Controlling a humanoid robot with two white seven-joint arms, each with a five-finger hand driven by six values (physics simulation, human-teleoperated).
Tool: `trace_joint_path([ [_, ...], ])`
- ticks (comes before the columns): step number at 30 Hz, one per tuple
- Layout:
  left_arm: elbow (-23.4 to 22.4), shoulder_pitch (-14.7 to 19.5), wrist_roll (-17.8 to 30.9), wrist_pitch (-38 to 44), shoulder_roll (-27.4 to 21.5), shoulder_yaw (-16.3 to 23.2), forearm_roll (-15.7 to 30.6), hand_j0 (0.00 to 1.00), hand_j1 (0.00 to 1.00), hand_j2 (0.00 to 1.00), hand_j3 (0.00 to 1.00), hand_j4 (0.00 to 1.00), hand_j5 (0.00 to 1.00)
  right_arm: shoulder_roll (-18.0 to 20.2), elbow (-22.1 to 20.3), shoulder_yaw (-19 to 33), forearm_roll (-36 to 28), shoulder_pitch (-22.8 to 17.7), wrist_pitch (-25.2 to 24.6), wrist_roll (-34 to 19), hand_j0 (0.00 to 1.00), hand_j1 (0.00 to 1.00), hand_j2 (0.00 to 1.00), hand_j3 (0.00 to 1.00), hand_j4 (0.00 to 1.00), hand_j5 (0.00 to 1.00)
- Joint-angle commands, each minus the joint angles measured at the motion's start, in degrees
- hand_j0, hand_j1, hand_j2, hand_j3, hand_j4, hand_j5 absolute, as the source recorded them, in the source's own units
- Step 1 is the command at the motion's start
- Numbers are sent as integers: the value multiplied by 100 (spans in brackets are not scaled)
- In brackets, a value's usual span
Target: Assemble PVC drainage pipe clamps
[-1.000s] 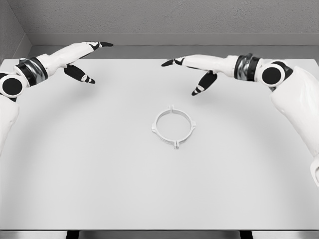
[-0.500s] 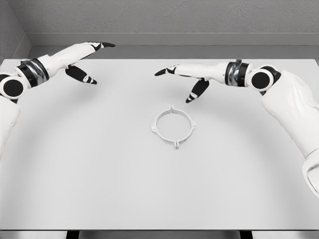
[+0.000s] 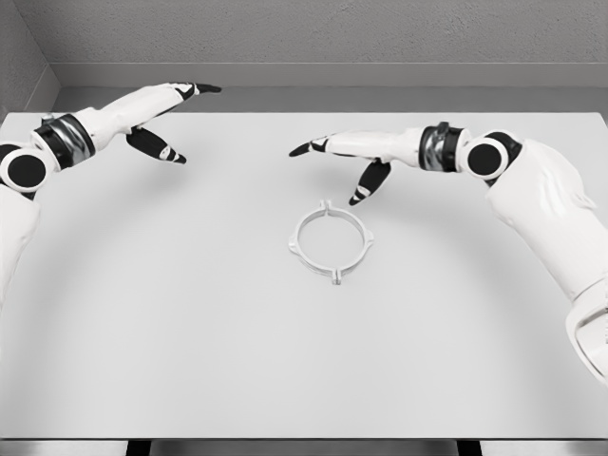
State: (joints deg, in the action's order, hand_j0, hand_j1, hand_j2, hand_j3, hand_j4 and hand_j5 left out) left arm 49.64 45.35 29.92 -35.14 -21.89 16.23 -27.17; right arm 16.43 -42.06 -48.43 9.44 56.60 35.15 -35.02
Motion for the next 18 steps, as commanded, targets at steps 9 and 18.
trace_joint_path([
  [9,55,-26,-4,14,1,-14,45,100,100,100,100,100,100,-132,119,9,207,18,-15,2,100,100,100,100,100,100],
  [18,55,-35,-4,14,-8,-14,54,100,100,100,100,100,100,-167,145,36,462,62,-15,2,100,100,100,100,100,100],
])
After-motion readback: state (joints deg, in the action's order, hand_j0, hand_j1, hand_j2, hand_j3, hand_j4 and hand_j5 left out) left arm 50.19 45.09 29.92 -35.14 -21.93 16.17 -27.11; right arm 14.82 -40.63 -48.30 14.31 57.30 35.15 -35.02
